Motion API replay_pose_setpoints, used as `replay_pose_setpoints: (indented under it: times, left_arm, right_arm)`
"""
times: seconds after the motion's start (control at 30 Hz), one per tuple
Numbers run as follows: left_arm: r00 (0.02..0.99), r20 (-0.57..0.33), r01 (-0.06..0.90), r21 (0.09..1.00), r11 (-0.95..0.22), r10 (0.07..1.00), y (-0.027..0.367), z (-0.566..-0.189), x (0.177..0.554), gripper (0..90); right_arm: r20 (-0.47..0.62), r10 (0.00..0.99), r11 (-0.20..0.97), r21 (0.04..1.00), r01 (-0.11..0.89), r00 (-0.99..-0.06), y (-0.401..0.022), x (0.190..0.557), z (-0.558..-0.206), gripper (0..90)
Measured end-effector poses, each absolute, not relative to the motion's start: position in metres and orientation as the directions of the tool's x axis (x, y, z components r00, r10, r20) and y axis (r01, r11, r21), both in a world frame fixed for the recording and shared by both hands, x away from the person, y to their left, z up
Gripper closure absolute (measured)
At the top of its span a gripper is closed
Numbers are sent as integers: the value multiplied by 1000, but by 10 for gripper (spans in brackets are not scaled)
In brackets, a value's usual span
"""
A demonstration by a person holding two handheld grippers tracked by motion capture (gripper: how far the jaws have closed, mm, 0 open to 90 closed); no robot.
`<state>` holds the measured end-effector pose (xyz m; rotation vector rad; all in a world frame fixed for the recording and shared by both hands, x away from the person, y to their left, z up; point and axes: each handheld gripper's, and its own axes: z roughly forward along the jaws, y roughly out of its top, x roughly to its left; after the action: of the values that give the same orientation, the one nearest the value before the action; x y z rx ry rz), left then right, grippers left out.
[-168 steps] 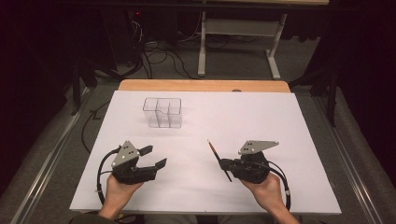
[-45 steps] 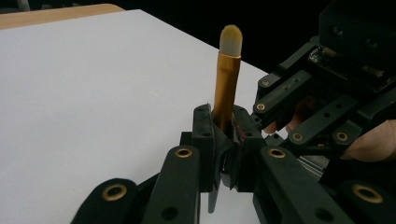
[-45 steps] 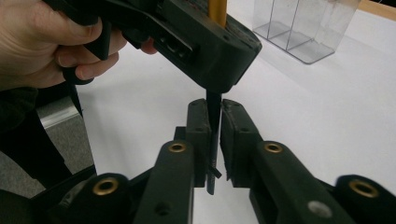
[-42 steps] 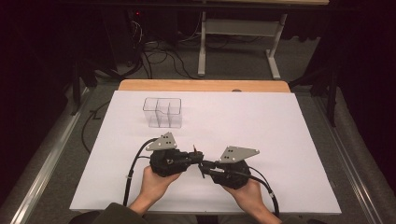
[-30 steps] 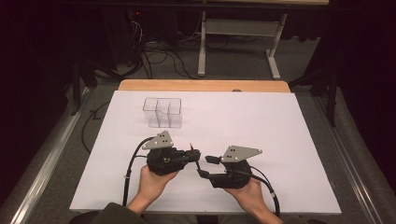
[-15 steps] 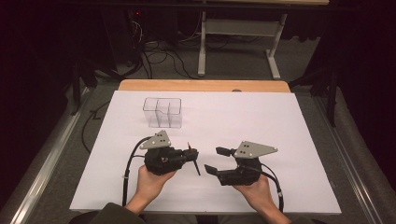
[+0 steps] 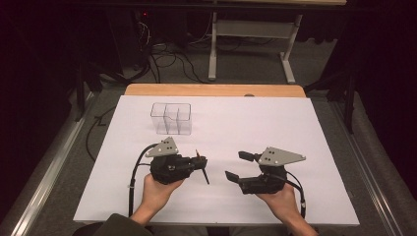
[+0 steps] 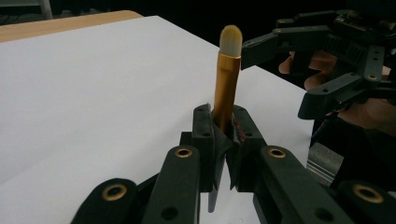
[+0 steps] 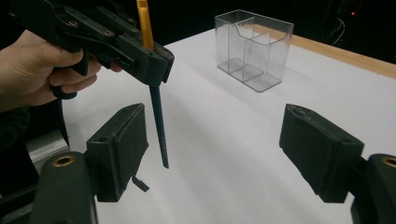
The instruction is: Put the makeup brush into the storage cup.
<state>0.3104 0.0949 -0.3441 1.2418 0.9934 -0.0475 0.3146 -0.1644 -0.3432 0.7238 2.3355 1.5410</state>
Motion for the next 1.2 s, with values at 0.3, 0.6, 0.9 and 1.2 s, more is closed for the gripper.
replay_pose_setpoints:
  times: [0.3,0.6,0.9,1.2]
  left_arm:
    - [603,-645,528,764,371,470,94,-345,310,821]
    - [603,-642,526,767,368,474,94,-345,310,821]
    - [601,-640,524,768,369,478,95,-345,310,821]
    - [602,-637,524,770,364,481,95,-345,310,821]
  right_arm:
    - [78,559,298,910,287,-826,-180,316,-342,222]
    - [70,577,281,918,279,-813,-193,316,-338,209]
    - [83,596,245,929,279,-799,-212,318,-337,214]
    - [61,663,243,925,292,-746,-235,322,-344,221]
